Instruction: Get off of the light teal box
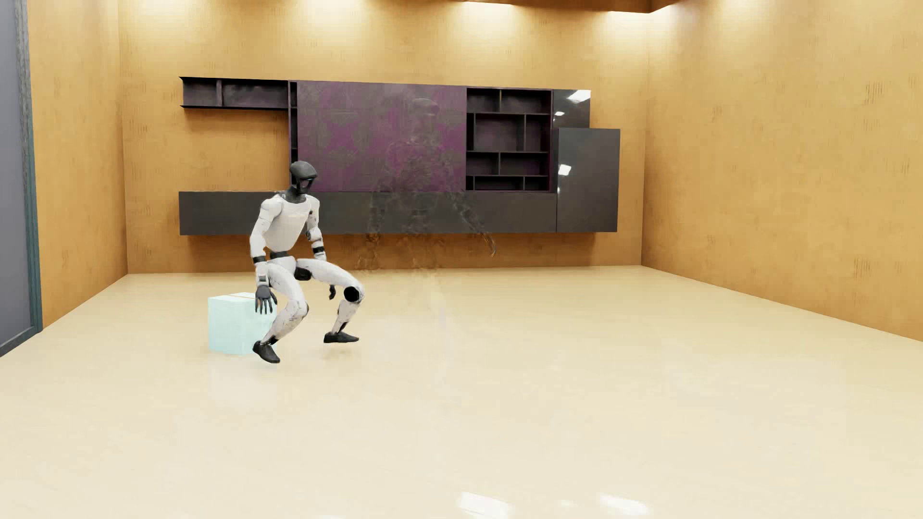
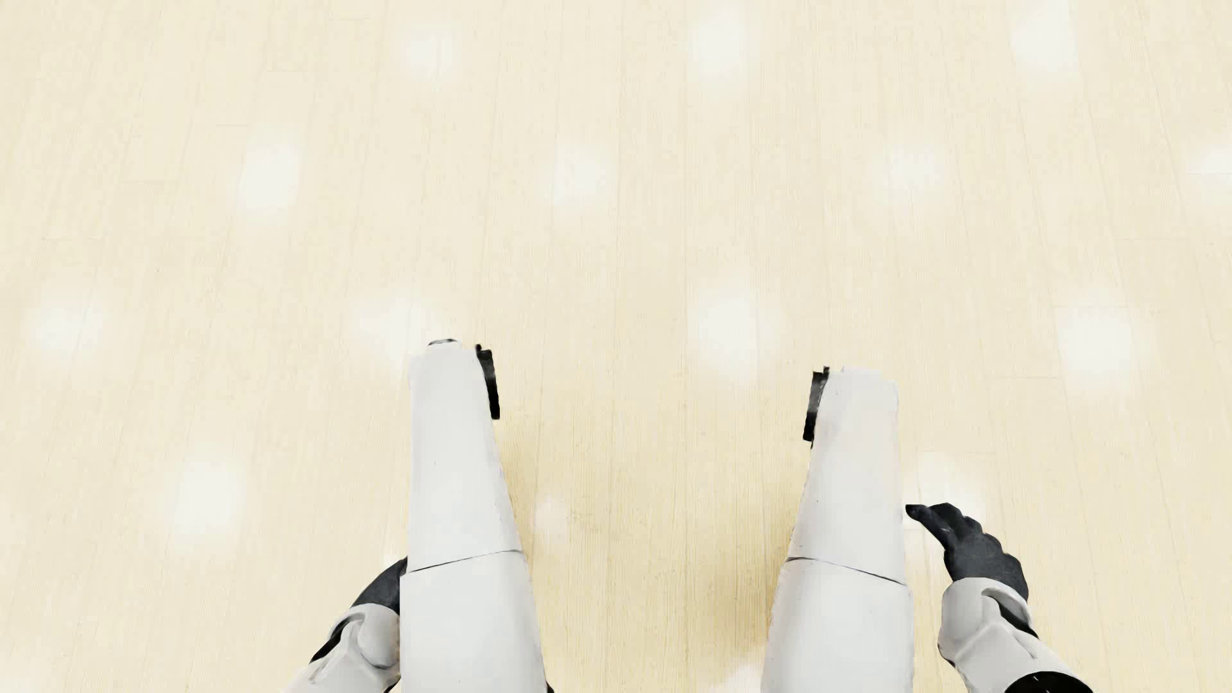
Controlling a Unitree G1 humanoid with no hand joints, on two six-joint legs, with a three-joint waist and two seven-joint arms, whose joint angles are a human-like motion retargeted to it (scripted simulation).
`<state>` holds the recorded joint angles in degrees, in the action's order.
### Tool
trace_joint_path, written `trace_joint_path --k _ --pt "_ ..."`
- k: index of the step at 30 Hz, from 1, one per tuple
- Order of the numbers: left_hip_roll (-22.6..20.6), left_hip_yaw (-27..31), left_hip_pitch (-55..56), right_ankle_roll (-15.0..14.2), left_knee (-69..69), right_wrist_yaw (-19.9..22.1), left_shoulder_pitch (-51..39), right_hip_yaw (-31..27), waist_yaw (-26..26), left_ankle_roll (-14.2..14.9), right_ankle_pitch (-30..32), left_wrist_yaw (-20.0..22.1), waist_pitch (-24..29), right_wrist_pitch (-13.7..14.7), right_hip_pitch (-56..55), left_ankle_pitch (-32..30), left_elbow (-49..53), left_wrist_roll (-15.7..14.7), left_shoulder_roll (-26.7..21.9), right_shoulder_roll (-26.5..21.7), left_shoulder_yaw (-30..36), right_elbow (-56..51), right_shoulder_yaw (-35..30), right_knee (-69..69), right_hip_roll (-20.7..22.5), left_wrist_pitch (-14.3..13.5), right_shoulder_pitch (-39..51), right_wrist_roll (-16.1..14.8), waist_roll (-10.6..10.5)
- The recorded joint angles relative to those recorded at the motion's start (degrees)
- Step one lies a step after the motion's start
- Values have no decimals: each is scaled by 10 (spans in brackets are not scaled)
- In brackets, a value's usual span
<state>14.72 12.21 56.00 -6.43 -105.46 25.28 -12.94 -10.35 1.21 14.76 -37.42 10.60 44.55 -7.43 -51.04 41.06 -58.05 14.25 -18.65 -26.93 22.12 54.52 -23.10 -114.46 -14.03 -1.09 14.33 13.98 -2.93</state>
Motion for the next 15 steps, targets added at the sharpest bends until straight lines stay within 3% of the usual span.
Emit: trace_joint_path --k 1,2,3,6,9,10,12,13,15 --pt "5 -2 -8 3 2 -6 2 3 -3 3 -4 5 -6 5 4 4 -20 -14 10 13 -4 30 -11 0 -1 -29 10 -5 1" --pt "8 -2 -12 3 2 -11 -4 3 -4 4 -6 16 -13 4 5 8 -41 -54 25 21 -17 44 -12 -1 -2 -17 13 -12 3" --pt "15 0 -17 6 0 -11 -2 7 -2 24 -7 41 -15 3 11 5 -50 -66 32 26 -22 49 -13 1 1 -9 13 -15 3" --pt "14 -3 -38 3 0 5 -1 10 -4 17 2 49 -14 -10 27 5 -51 -62 19 43 -16 66 -16 3 5 -8 10 -17 6" --pt "9 -2 -53 10 1 0 5 6 -8 11 -1 35 -14 -1 40 4 -28 -13 15 49 -4 75 -17 4 19 -1 3 -9 2" --pt "6 -4 -60 6 6 -2 1 5 -8 -14 1 37 -9 -3 41 13 -31 -9 17 48 -5 75 -18 5 23 5 4 -10 -1" --pt "1 -4 -61 2 4 0 0 4 -10 -20 23 36 -3 -4 42 13 -32 -13 19 45 -4 74 -18 12 30 7 0 -12 -7" --pt "0 -3 -56 -5 1 -6 -1 1 -8 -6 26 27 -1 4 35 3 -31 -13 20 41 -3 72 -11 13 32 2 -1 -15 -8" --pt "1 -3 -52 -3 0 -6 -4 4 -6 -6 37 26 8 3 30 3 -30 -15 22 37 -3 73 -2 18 36 -1 -2 -13 -15"
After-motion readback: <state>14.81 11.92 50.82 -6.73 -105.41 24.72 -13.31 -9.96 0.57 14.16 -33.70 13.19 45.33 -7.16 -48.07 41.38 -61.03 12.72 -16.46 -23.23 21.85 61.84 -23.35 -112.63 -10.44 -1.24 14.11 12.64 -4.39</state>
